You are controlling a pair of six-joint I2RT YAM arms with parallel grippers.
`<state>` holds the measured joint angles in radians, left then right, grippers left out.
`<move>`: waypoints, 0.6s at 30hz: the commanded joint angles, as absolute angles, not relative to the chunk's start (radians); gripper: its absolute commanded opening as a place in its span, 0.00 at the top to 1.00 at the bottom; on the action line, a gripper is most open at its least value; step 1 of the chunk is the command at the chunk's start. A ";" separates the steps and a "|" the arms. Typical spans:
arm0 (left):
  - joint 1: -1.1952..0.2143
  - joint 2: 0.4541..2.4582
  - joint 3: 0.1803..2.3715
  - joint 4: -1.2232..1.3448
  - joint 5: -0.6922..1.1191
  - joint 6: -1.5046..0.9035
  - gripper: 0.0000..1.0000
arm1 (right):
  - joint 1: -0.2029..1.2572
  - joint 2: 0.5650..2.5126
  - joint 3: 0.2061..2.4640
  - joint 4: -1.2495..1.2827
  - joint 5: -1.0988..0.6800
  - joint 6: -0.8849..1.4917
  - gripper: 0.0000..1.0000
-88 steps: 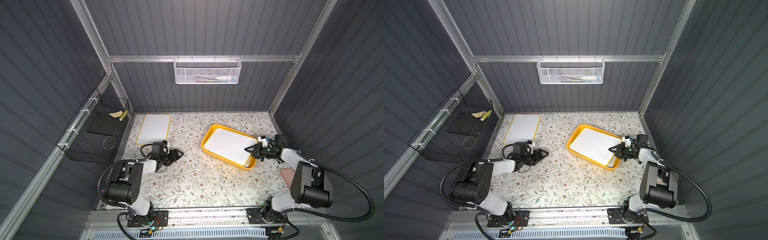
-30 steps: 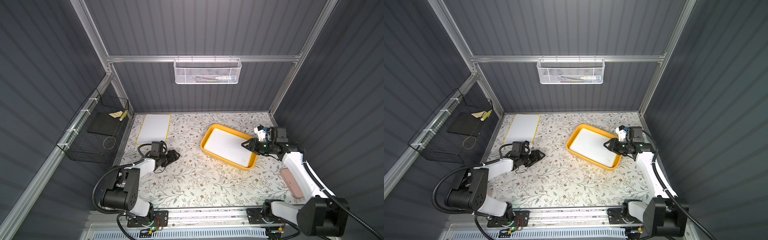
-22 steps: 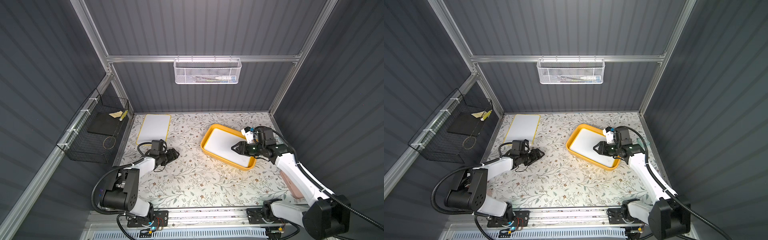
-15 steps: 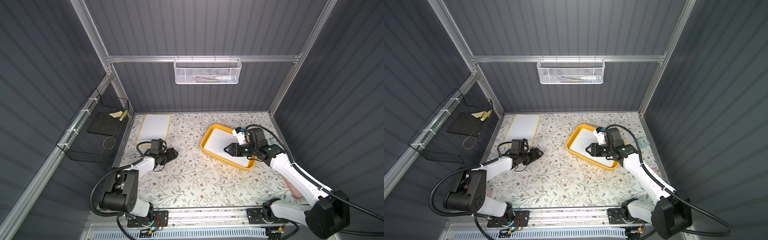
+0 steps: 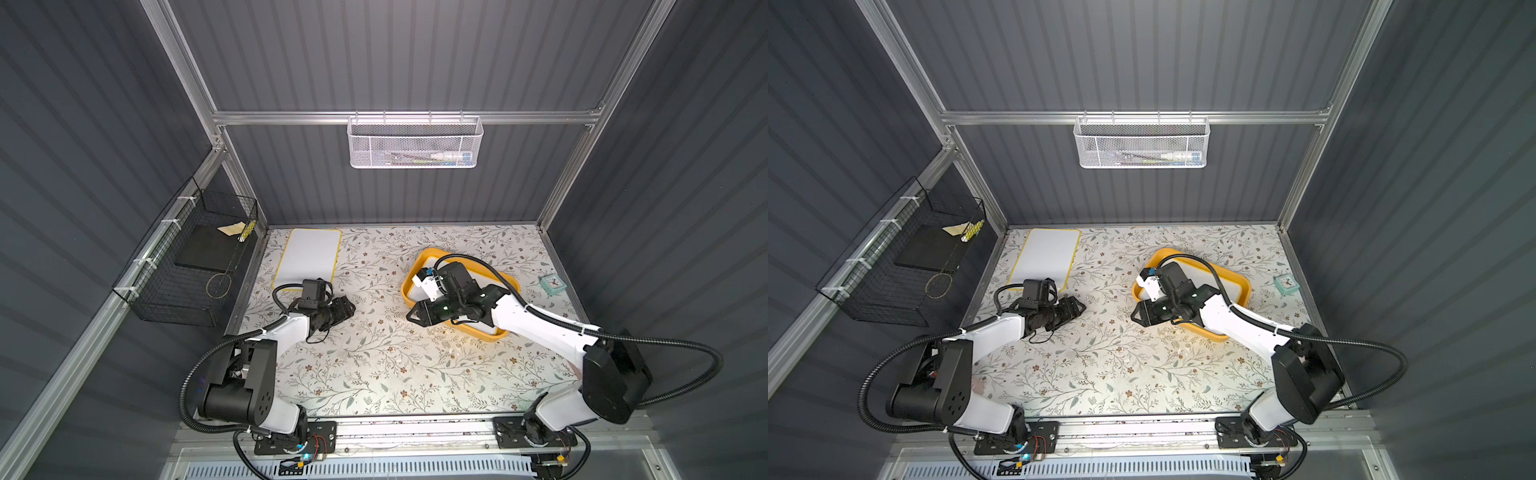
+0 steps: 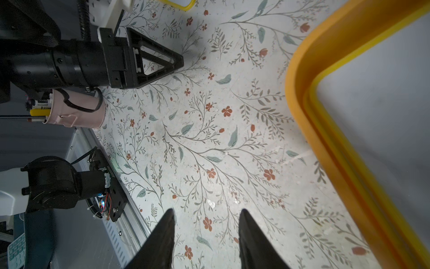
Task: Put the whiteboard into the storage box
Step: Adjust the storage box at the center of the board.
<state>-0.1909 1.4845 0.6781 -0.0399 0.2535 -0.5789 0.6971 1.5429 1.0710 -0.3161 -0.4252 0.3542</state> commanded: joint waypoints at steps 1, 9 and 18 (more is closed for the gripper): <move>-0.195 1.466 0.682 -0.058 0.243 -0.569 0.27 | 0.712 1.625 1.124 -0.304 -0.410 0.338 0.53; -0.195 1.445 0.700 -0.107 0.222 -0.550 0.27 | 0.710 1.786 1.263 -0.382 -0.283 0.300 0.51; -0.195 1.427 0.693 -0.126 0.216 -0.547 0.27 | 0.697 1.883 1.347 -0.413 -0.199 0.271 0.48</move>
<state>-0.1909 1.4513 0.6785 -0.0929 0.2272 -0.5701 0.7074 1.8599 1.3136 -0.3676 -0.2565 0.2939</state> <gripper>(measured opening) 0.733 0.516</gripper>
